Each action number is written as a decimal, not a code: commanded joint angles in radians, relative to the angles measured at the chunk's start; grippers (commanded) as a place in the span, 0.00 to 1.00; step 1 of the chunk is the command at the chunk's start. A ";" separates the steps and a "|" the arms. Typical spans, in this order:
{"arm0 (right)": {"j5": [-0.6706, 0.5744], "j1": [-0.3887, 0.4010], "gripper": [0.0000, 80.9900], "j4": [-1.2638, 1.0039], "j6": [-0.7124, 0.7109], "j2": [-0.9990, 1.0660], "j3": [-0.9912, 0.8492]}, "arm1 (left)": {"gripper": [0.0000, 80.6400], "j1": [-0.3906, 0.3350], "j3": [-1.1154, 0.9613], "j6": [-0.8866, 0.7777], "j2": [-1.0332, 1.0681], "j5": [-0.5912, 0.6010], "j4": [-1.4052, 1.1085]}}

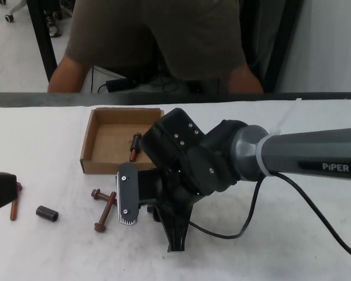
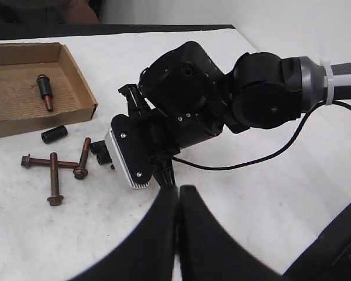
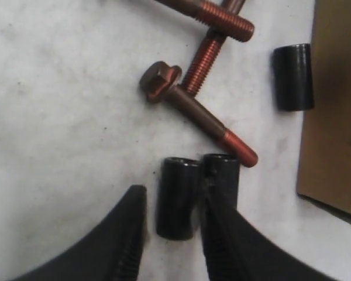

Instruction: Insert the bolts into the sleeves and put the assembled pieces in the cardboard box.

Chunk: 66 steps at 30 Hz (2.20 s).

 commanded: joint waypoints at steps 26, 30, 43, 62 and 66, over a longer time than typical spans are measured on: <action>-0.021 -0.029 0.36 -0.040 -0.032 0.015 -0.013 | 0.01 -0.003 0.001 -0.001 -0.007 -0.005 -0.003; -0.025 -0.040 0.36 -0.036 -0.032 0.015 -0.013 | 0.01 -0.003 0.001 -0.001 -0.007 -0.005 -0.003; -0.060 -0.039 0.35 -0.001 -0.032 0.015 -0.013 | 0.01 -0.003 0.001 -0.001 -0.007 -0.005 -0.003; -0.111 -0.025 0.35 0.064 -0.032 0.018 -0.013 | 0.01 -0.003 0.001 -0.005 -0.007 -0.005 -0.003; -0.102 -0.021 0.35 0.061 -0.032 0.045 -0.025 | 0.01 -0.003 0.001 -0.005 -0.007 -0.005 -0.003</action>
